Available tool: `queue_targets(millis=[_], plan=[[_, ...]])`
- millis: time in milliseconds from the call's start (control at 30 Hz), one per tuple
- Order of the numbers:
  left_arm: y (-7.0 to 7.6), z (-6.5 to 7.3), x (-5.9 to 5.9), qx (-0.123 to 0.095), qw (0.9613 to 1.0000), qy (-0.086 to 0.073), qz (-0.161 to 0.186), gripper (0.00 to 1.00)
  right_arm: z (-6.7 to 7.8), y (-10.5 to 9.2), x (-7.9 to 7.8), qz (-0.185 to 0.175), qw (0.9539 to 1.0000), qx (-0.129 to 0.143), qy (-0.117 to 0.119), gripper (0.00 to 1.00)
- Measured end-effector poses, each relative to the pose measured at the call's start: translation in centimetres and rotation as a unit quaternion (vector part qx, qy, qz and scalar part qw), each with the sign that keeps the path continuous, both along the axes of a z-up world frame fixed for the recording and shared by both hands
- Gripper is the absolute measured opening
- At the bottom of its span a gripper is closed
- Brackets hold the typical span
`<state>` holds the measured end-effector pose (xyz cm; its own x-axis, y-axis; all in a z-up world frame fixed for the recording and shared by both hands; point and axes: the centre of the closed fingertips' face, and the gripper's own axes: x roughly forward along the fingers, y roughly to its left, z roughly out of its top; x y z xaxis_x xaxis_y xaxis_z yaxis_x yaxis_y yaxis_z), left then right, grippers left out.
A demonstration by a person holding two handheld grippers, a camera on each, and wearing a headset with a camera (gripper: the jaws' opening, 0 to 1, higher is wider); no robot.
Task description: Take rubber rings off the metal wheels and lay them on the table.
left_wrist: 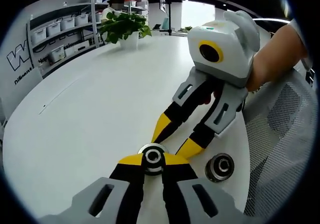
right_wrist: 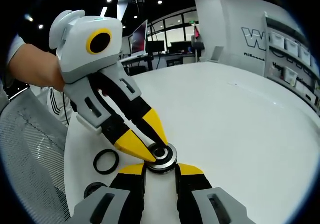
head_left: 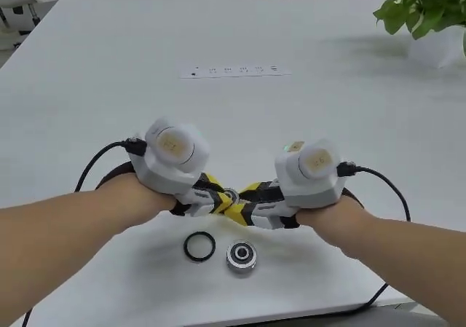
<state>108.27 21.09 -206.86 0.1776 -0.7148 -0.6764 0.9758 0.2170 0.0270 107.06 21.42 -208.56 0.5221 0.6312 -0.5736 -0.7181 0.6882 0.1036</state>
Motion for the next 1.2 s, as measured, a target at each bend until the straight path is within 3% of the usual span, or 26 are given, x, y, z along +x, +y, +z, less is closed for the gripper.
queue_targets(millis=[400, 500, 700, 800, 933, 1033, 1200], plan=[[0.0, -0.1, -0.1, -0.001, 1.0000, 0.002, 0.006, 0.08, 0.0, -0.4, -0.2, -0.001, 1.0000, -0.001, 0.004, 0.12], [0.0, -0.1, 0.0, -0.001, 1.0000, 0.004, 0.007, 0.08, -0.2, -0.9, -0.2, -0.010, 0.9999, -0.001, 0.009, 0.01], [0.1, -0.1, -0.1, 0.000, 1.0000, 0.003, 0.008, 0.08, -0.2, -0.9, -0.1, -0.018, 0.9996, 0.010, 0.017, 0.00], [0.1, -0.1, -0.1, 0.000, 1.0000, 0.001, 0.008, 0.08, -0.2, -1.0, 0.0, -0.044, 0.9975, 0.040, 0.039, 0.00], [0.0, -0.1, -0.1, 0.001, 1.0000, 0.000, 0.005, 0.08, -0.1, -1.5, 0.3, -0.060, 0.9954, 0.058, 0.047, 0.00], [0.0, -0.1, -0.1, 0.001, 1.0000, -0.001, 0.005, 0.08, 0.4, -1.8, 0.7, -0.092, 0.9896, 0.096, 0.056, 0.00], [0.0, -0.1, -0.1, 0.001, 1.0000, -0.001, 0.006, 0.08, 0.6, -1.9, 1.0, -0.110, 0.9839, 0.125, 0.065, 0.00]])
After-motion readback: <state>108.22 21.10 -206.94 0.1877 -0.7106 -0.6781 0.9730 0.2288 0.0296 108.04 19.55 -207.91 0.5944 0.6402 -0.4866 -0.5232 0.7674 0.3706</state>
